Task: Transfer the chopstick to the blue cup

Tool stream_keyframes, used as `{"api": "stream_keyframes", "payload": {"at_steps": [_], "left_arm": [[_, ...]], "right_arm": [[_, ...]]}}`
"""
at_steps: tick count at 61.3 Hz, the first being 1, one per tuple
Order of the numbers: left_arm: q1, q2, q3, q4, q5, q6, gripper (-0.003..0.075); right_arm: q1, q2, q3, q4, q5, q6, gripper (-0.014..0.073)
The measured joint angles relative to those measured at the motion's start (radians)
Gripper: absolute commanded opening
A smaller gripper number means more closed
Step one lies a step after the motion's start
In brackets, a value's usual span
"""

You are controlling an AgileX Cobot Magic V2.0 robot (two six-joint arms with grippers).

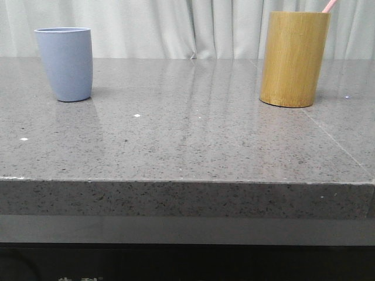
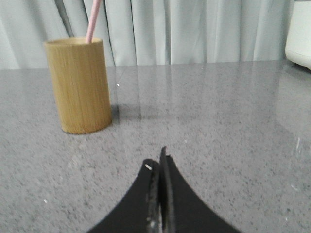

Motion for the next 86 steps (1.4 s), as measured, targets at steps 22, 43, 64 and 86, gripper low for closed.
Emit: {"api": "stream_keyframes", "payload": {"at_steps": [22, 43, 64, 86], "left_arm": [[0.0, 0.112, -0.461, 0.0, 0.322, 0.0, -0.0019], [0.0, 0.425, -0.75, 0.0, 0.604, 0.0, -0.0019], [0.0, 0.598, -0.732, 0.0, 0.615, 0.0, -0.0018], [0.0, 0.669, -0.73, 0.0, 0.571, 0.013, 0.0482]], "right_arm": [[0.0, 0.073, -0.417, -0.036, 0.265, 0.0, -0.0068], [0.0, 0.419, -0.715, -0.063, 0.498, 0.0, -0.0068], [0.0, 0.647, -0.715, -0.065, 0.544, 0.0, -0.0067], [0.0, 0.704, -0.715, -0.065, 0.546, -0.03, 0.0482]]}}
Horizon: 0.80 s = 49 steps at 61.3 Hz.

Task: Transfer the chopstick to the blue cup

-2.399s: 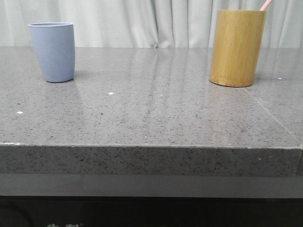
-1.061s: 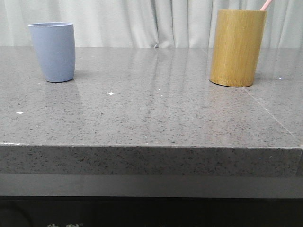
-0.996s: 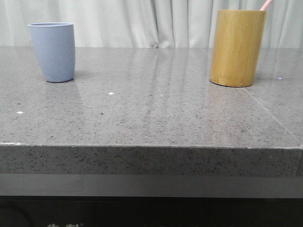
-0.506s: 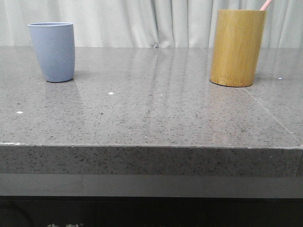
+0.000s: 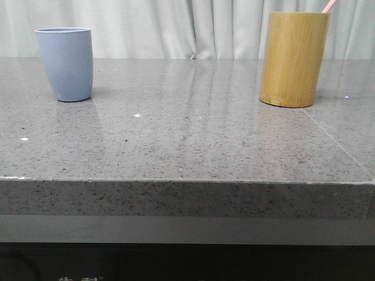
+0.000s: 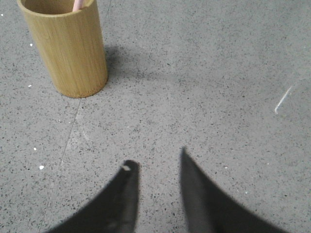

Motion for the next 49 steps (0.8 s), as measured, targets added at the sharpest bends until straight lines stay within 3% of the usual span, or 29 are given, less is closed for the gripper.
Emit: {"api": "stream_keyframes", "payload": {"at_steps": [5, 15, 32, 49], "left_arm": [[0.0, 0.017, 0.0, 0.0, -0.014, 0.0, 0.0524], [-0.018, 0.099, -0.05, -0.009, -0.011, 0.022, 0.0501], [-0.137, 0.336, -0.238, 0.007, 0.002, 0.035, 0.0461], [-0.151, 0.656, -0.55, 0.027, 0.175, 0.035, 0.0461]], "right_arm": [[0.0, 0.0, 0.0, 0.002, 0.0, -0.001, 0.0556], [0.0, 0.0, 0.0, 0.037, 0.0, -0.005, 0.0558], [0.045, 0.0, 0.0, 0.123, 0.0, -0.09, 0.0558], [0.174, 0.0, 0.0, 0.128, 0.0, -0.117, 0.0558]]}}
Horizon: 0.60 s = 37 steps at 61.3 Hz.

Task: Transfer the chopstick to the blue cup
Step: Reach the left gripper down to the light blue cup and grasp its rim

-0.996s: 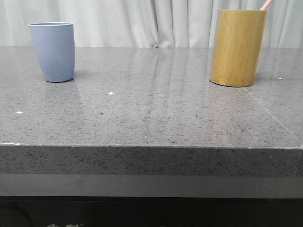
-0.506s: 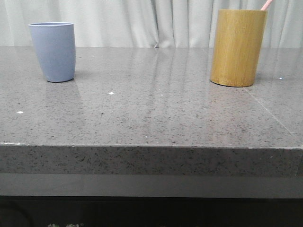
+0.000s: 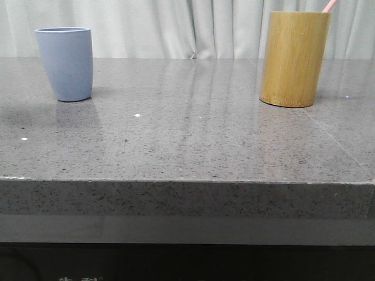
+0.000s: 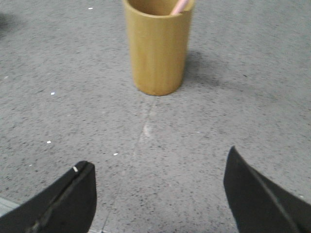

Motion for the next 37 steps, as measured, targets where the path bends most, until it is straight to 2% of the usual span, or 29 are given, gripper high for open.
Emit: {"api": "stream_keyframes", "payload": {"at_steps": [21, 37], "left_arm": [[0.0, 0.315, -0.332, 0.001, 0.228, 0.001, 0.0461], [0.0, 0.5, -0.498, 0.003, 0.308, 0.001, 0.0461]], "right_arm": [[0.01, 0.0, 0.0, 0.0, 0.0, -0.002, 0.0558], [0.01, 0.0, 0.0, 0.0, 0.0, -0.007, 0.0558]]}}
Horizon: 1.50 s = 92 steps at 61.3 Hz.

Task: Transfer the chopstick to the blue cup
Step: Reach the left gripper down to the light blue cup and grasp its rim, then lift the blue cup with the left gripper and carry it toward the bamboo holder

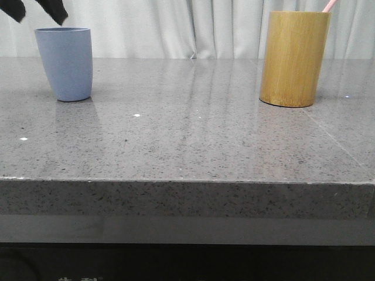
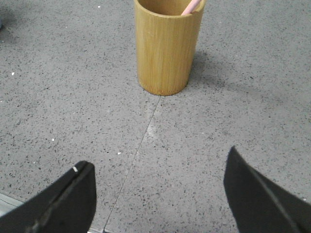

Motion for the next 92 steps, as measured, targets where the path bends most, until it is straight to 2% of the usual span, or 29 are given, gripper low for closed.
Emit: {"api": "stream_keyframes", "payload": {"at_steps": [11, 18, 26, 37, 59, 84, 92], "left_arm": [[0.0, 0.074, -0.043, 0.0, 0.026, 0.0, 0.0438], [0.0, 0.093, -0.05, 0.0, 0.042, 0.0, 0.0328], [0.0, 0.102, -0.05, 0.001, 0.047, 0.0, 0.0161], [0.0, 0.104, -0.052, 0.001, 0.048, 0.0, -0.0015], [-0.029, 0.108, -0.116, -0.026, 0.069, 0.0, -0.0019], [-0.264, 0.108, -0.153, -0.043, 0.015, 0.0, -0.0019], [-0.306, 0.108, -0.153, -0.036, 0.005, 0.0, -0.0019]], "right_arm": [[0.0, 0.0, 0.0, 0.0, 0.0, 0.0, 0.0558], [0.0, 0.0, 0.0, 0.0, 0.0, 0.0, 0.0558], [0.0, 0.0, 0.0, 0.0, 0.0, -0.002, 0.0558], [0.0, 0.0, 0.0, 0.0, 0.0, -0.002, 0.0558], [0.0, 0.0, 0.0, 0.0, 0.0, -0.002, 0.0558], [0.0, 0.0, 0.0, 0.0, 0.002, -0.002, 0.0558], [0.0, 0.0, 0.0, 0.0, 0.013, -0.002, 0.0558]]}}
